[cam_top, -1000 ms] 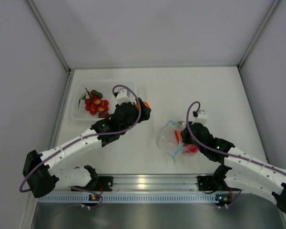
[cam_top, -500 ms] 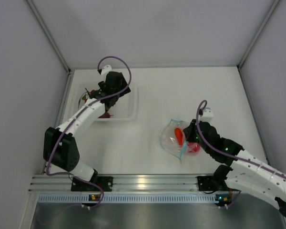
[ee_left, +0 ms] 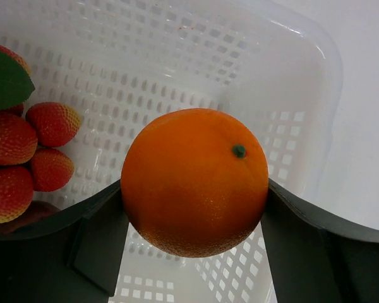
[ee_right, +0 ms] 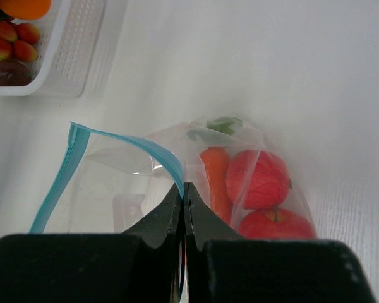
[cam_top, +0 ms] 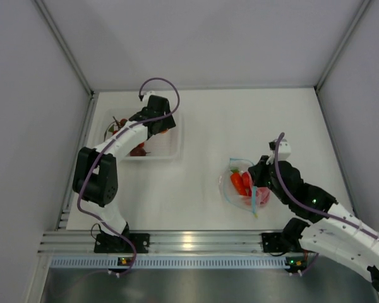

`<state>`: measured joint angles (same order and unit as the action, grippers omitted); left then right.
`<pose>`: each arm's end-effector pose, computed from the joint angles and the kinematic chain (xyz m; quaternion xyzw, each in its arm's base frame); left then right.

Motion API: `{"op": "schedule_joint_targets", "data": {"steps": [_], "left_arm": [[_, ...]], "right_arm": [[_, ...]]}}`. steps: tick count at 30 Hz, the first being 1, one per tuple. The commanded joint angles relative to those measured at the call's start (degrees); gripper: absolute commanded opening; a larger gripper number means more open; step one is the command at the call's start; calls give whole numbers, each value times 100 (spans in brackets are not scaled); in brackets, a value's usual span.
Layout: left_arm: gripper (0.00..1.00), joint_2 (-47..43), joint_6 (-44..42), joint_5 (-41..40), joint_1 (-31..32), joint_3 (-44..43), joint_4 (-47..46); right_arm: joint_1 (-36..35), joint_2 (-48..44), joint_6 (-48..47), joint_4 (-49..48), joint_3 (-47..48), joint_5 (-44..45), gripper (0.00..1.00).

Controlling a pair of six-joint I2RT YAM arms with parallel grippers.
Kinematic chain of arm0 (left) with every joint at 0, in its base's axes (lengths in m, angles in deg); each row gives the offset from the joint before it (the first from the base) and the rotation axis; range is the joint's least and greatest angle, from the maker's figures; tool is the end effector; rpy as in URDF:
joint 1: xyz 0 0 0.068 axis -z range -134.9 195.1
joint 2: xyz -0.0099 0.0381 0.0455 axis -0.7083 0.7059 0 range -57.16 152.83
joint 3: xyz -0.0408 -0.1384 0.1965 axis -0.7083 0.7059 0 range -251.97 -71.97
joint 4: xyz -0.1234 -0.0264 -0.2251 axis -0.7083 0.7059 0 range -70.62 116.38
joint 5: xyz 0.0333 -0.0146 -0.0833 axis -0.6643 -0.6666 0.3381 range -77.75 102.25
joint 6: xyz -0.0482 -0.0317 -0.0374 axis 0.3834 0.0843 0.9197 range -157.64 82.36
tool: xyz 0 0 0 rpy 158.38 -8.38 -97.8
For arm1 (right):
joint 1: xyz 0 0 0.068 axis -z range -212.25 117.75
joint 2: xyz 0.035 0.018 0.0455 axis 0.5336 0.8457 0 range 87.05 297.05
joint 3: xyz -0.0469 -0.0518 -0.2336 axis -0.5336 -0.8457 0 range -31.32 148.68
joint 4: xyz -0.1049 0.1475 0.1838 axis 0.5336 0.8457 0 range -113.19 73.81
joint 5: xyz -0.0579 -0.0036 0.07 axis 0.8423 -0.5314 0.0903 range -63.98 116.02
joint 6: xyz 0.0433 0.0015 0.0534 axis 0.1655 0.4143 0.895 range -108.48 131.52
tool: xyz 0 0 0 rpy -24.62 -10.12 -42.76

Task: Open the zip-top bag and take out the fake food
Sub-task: Place the fake fruit in the bin.

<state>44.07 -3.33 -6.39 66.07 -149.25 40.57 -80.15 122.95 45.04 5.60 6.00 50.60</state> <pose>0.3797 -0.1266 0.2100 -0.1673 0.8988 -0.0421 0.4029 0.1385 0.1186 0.2594 0.0052 0.8420 0.1934 0.5035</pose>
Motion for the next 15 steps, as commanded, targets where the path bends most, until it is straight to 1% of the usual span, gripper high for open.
{"op": "schedule_joint_targets", "data": {"steps": [1,2,3,8,10,13,15], "left_arm": [[81,-68,-38,79,-32,-218,-98],[86,-86,-38,70,-40,-209,-98],[98,-86,-47,70,-49,-209,-89],[98,-244,-20,158,-67,-122,-80],[98,-332,-12,193,-76,-104,-80],[98,-569,-29,456,-67,-51,-80],[98,-796,-38,825,-67,2,-80]], "right_arm": [[-79,-188,-223,240,267,56,0],[-79,-258,-240,284,284,73,0],[-79,-294,-275,302,276,100,0],[-79,-513,-372,205,179,65,0],[-79,-558,-276,214,144,161,0],[-79,-593,-284,188,118,170,0],[-79,-593,-267,205,144,266,0]]}}
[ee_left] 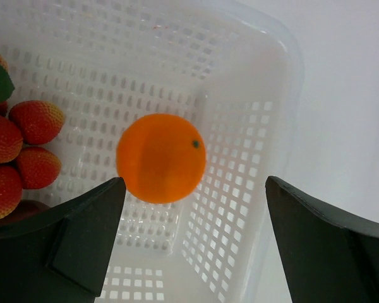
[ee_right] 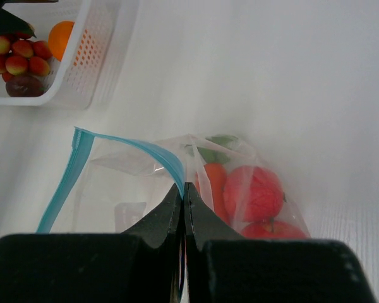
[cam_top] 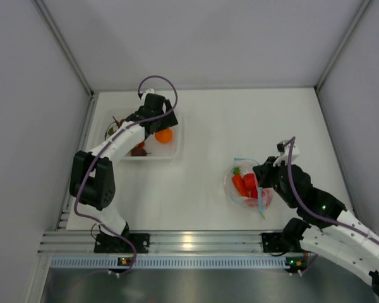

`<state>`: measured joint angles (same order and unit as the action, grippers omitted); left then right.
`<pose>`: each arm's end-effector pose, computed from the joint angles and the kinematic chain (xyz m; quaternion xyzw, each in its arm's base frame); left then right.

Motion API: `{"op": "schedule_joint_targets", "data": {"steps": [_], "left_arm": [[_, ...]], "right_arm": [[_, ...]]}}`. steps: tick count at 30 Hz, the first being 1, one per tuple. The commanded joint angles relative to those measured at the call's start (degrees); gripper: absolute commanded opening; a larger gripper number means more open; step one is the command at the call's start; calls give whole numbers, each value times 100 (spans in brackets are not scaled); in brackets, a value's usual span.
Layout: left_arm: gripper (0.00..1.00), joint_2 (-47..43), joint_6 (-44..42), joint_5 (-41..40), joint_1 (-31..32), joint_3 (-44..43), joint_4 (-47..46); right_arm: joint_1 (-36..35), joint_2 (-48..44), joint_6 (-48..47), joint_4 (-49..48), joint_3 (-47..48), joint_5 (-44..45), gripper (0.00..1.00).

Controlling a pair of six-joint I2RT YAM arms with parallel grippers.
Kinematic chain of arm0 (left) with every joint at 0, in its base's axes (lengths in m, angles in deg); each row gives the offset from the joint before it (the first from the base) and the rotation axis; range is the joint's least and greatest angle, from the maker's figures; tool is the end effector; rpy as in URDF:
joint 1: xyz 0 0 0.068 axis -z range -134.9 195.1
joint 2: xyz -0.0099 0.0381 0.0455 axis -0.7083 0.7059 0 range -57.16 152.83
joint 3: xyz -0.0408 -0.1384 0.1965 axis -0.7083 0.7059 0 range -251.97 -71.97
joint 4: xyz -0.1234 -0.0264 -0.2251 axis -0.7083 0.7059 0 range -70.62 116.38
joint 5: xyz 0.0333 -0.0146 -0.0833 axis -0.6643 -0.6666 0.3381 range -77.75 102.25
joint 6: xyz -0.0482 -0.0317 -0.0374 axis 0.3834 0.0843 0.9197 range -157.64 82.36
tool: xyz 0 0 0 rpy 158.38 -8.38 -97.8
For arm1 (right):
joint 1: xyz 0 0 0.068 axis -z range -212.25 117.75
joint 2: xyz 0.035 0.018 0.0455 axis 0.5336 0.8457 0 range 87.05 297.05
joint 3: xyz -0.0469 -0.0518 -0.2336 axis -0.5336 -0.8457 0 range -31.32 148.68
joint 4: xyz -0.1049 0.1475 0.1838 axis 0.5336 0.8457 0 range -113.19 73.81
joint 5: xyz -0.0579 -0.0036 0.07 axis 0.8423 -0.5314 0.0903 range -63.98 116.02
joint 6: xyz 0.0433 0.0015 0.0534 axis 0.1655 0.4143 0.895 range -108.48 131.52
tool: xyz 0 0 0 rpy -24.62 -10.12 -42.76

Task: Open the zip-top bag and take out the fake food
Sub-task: Place the fake fruit in the bin, then pick up the fake vegetable from the zipper food storage bag.

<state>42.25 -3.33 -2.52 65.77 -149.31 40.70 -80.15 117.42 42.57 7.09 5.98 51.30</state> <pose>0.3767 -0.1270 0.2214 -0.1586 0.8983 -0.0764 0.4025 0.1280 0.1061 0.2712 -0.0006 0.8241 0.1997 0.5300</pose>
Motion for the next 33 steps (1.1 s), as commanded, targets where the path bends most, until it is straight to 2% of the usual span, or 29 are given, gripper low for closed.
{"op": "schedule_joint_targets", "data": {"steps": [1,7,10,13,14,16,17,19,21,25,26,30,31,33], "left_arm": [[98,-721,-29,544,-36,26,-102],[98,-1791,15,1010,130,342,-102],[98,-2328,-47,1098,446,448,-102],[98,-2628,-108,714,1122,501,-67],[98,-2760,-108,555,1594,492,-49],[98,-2857,-3,282,2106,483,-67],[98,-2919,137,72,2613,483,-67],[98,-2928,287,-210,3116,439,-93],[98,-2884,568,-501,4003,535,-346],[98,-2779,937,-492,4498,808,-1129],[98,-2709,1060,-919,4760,782,-1148],[98,-2401,1446,-1519,5263,817,-1305],[97,-2322,1482,-1529,5290,869,-1393],[88,-2252,1702,-1591,5342,992,-1534]], "right_arm": [[-79,-40,6,57,146,232,0],[-79,241,120,118,287,329,1],[-79,390,191,57,331,320,0],[-79,470,244,-49,357,346,0],[-79,522,253,-66,366,355,0],[-79,584,270,-84,436,408,0],[-70,636,270,-84,462,399,0],[-79,707,288,-84,550,469,0],[-79,812,349,-40,646,583,0],[-70,962,481,-119,700,628,0],[-79,1014,516,-154,700,645,0],[-70,1102,709,-233,691,768,0],[-79,1103,753,-242,691,786,0],[-79,1129,858,-303,674,821,0]]}}
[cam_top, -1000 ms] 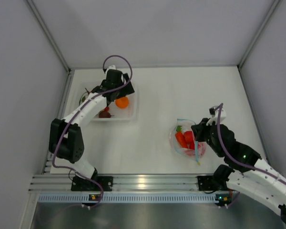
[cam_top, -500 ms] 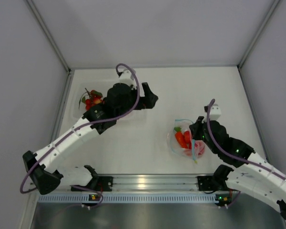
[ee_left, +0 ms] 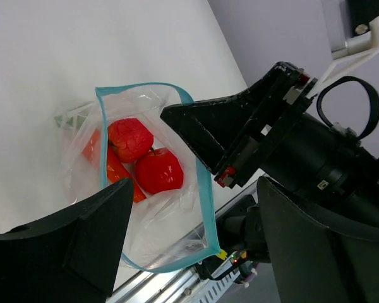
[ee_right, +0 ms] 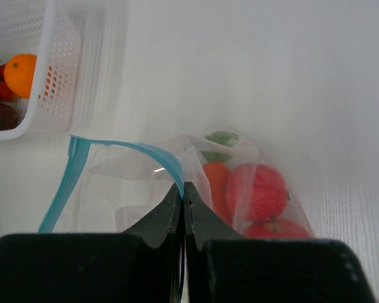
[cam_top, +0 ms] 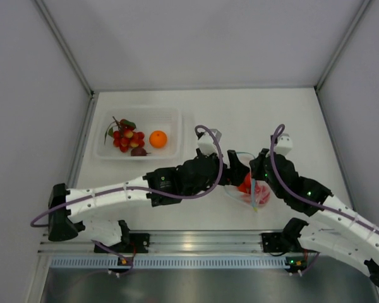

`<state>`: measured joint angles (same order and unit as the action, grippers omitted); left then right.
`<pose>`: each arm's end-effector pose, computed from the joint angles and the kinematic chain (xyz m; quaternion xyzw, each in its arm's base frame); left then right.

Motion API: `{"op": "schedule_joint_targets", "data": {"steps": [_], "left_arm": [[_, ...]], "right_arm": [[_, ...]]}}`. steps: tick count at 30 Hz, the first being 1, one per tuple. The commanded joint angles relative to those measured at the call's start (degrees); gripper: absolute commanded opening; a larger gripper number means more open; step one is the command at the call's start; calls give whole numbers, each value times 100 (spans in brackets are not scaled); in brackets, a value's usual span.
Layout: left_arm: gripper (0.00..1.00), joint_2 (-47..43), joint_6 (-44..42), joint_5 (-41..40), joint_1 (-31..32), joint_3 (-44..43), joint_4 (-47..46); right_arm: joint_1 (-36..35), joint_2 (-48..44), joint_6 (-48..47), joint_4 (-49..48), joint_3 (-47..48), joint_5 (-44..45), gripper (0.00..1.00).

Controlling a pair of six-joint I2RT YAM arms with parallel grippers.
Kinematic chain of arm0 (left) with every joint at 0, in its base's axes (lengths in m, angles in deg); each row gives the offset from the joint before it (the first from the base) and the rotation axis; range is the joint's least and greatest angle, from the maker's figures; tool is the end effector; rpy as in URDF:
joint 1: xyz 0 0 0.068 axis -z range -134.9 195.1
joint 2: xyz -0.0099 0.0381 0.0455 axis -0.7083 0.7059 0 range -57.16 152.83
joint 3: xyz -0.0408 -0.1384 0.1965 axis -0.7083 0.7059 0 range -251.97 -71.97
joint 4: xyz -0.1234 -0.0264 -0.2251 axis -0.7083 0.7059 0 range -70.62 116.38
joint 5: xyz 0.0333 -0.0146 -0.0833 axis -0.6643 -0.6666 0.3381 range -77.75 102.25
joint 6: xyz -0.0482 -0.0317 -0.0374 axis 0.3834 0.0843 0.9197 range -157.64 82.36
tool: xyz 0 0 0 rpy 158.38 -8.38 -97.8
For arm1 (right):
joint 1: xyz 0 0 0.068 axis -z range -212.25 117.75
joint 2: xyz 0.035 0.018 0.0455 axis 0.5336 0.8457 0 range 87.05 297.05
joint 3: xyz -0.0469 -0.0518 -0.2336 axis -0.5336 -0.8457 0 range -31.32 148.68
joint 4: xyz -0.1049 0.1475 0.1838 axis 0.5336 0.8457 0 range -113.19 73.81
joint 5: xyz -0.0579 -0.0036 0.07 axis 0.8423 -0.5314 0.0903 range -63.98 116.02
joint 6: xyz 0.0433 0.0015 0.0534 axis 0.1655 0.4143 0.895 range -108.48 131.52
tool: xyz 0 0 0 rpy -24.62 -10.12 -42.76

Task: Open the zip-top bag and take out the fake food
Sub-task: Pick up the fake vegetable from the zipper food storage bag.

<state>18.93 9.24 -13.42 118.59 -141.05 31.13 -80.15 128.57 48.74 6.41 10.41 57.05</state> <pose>0.1163 -0.3078 0.3307 0.0566 0.8011 -0.4029 0.4390 0.1500 0.1231 0.2698 0.0569 0.8409 0.1588 0.5143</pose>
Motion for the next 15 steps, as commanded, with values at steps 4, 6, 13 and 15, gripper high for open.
{"op": "schedule_joint_targets", "data": {"steps": [4,6,13,15], "left_arm": [[61,318,700,-658,77,255,-919],[45,476,911,-746,77,246,-972],[33,1240,1035,-966,69,-61,-1113],[31,1547,1078,-1116,60,-106,-1113]], "right_arm": [[-79,-3,453,-350,177,272,0],[-88,-3,567,-350,168,307,0],[-167,-12,665,-394,177,360,0],[-185,-65,691,-342,195,474,0]]}}
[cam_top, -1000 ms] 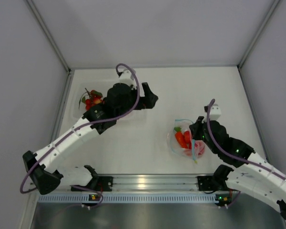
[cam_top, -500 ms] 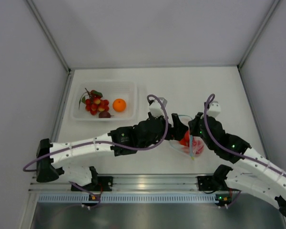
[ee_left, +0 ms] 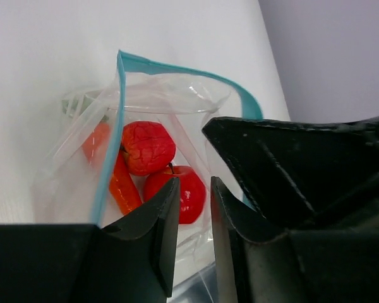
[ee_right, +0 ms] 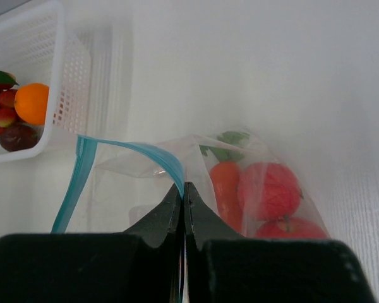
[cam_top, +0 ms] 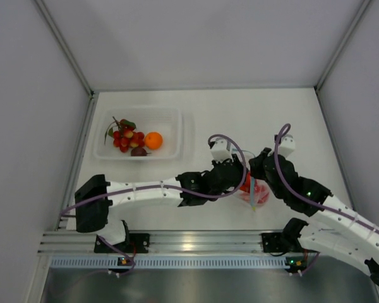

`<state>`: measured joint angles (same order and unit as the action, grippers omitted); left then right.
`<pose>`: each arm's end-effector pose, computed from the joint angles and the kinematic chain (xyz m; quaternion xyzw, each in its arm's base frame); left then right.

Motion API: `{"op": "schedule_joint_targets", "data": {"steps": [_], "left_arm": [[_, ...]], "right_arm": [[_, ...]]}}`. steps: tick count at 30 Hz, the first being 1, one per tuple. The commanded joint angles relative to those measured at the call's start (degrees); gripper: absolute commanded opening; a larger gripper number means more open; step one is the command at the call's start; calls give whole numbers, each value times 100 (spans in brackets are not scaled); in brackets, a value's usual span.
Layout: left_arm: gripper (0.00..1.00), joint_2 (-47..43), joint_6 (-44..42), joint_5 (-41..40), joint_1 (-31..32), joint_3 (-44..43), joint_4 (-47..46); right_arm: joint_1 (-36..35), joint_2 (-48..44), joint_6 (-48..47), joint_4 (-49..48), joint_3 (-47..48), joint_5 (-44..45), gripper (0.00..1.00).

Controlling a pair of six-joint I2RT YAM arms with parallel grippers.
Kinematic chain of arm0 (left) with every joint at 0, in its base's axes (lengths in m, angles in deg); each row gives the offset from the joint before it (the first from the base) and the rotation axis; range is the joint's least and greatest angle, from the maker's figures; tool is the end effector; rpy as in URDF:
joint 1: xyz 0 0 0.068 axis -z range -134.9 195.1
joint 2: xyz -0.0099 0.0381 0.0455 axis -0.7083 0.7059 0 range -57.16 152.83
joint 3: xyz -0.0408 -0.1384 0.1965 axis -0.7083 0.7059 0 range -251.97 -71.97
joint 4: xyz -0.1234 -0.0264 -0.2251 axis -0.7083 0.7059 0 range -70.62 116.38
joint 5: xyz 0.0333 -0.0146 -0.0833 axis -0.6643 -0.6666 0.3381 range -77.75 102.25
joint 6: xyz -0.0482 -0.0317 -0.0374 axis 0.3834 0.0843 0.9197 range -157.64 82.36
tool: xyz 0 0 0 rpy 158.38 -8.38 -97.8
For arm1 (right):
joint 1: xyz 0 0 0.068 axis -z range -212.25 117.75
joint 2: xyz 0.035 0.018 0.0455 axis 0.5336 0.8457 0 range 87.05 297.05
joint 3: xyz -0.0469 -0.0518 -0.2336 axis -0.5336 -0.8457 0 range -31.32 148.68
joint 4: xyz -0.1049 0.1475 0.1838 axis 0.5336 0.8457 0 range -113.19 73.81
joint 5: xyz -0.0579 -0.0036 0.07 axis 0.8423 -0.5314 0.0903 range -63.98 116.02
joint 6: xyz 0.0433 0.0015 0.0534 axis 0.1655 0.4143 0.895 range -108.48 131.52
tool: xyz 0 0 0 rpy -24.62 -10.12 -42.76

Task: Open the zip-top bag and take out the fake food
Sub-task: Pick up the fake vegetable from the zipper food storage bag.

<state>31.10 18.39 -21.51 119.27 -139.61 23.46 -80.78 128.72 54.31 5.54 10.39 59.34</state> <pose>0.1303 -0.3467 0.2682 -0.0276 0.8204 -0.3653 0.4391 0.1502 0.1237 0.2714 0.1047 0.8304 0.1770 0.5178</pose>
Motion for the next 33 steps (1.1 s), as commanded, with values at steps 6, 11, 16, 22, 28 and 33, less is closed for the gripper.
{"op": "schedule_joint_targets", "data": {"steps": [6,11,16,22,28,33], "left_arm": [[30,1033,286,-210,-157,-337,-294],[32,1815,154,-228,-166,-900,190],[29,2246,136,-323,-166,-1102,574],[21,2327,645,-623,-333,-761,1174],[12,1651,813,-606,-824,249,1174],[11,983,813,-737,-1115,882,1333]], "right_arm": [[-139,-370,116,-79,162,561,0],[-139,-397,19,334,188,754,0],[-130,-589,2,651,-5,992,0],[-130,-494,-279,748,73,861,0],[-130,-81,-429,108,259,-245,0],[-174,288,221,-754,188,-1064,0]]}}
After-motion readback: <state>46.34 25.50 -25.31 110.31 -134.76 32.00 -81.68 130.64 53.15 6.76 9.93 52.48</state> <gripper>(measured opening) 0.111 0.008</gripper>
